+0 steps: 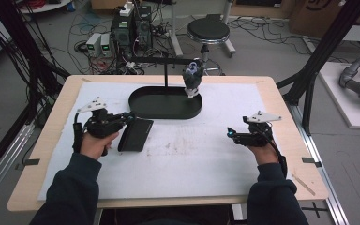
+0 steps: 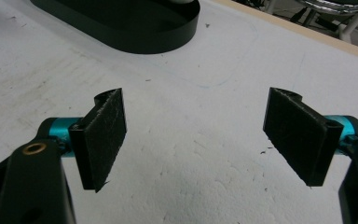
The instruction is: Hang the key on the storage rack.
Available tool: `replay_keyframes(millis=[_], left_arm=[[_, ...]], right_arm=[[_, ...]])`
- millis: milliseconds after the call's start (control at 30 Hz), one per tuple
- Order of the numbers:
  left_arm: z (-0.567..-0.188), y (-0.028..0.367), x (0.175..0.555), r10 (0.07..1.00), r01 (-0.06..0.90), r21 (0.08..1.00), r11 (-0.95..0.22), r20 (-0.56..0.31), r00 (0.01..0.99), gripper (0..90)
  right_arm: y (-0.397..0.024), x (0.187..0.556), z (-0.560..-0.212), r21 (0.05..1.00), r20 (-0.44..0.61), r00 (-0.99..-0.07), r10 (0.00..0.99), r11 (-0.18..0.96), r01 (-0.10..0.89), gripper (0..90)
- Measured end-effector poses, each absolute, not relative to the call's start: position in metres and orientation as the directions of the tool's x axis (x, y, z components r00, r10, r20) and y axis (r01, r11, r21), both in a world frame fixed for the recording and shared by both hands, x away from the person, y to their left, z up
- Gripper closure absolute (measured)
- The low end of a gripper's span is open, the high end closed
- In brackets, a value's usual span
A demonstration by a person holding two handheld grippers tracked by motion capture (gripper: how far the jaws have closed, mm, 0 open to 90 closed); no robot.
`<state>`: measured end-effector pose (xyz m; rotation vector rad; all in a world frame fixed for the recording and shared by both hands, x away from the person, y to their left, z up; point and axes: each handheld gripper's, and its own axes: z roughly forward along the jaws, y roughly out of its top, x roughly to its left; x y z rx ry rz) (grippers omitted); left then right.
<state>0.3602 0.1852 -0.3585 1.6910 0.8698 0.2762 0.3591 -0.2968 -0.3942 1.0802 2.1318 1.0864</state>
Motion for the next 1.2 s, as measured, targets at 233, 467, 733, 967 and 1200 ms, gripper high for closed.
replay_keyframes(millis=[233,467,733,967,1200], left_arm=[[-0.357,0.159,0.378,0.685,0.435,0.891,-0.130,-0.236,0.689,85.2],[-0.364,0.149,0.392,0.711,0.464,0.878,-0.118,-0.252,0.657,85.2],[-0.368,0.133,0.404,0.722,0.480,0.862,-0.162,-0.229,0.653,85.3],[-0.369,0.130,0.414,0.746,0.497,0.846,-0.194,-0.202,0.635,85.2],[-0.369,0.124,0.420,0.748,0.514,0.826,-0.230,-0.188,0.637,84.3]], right_arm=[[-0.295,0.359,-0.394,0.830,-0.084,-0.556,0.827,0.366,0.420,21.7],[-0.296,0.360,-0.394,0.830,-0.087,-0.556,0.827,0.369,0.419,21.7],[-0.296,0.360,-0.395,0.831,-0.085,-0.557,0.826,0.368,0.418,21.7],[-0.295,0.360,-0.395,0.829,-0.086,-0.558,0.825,0.370,0.419,21.7],[-0.296,0.360,-0.395,0.830,-0.086,-0.559,0.825,0.369,0.417,21.7]])
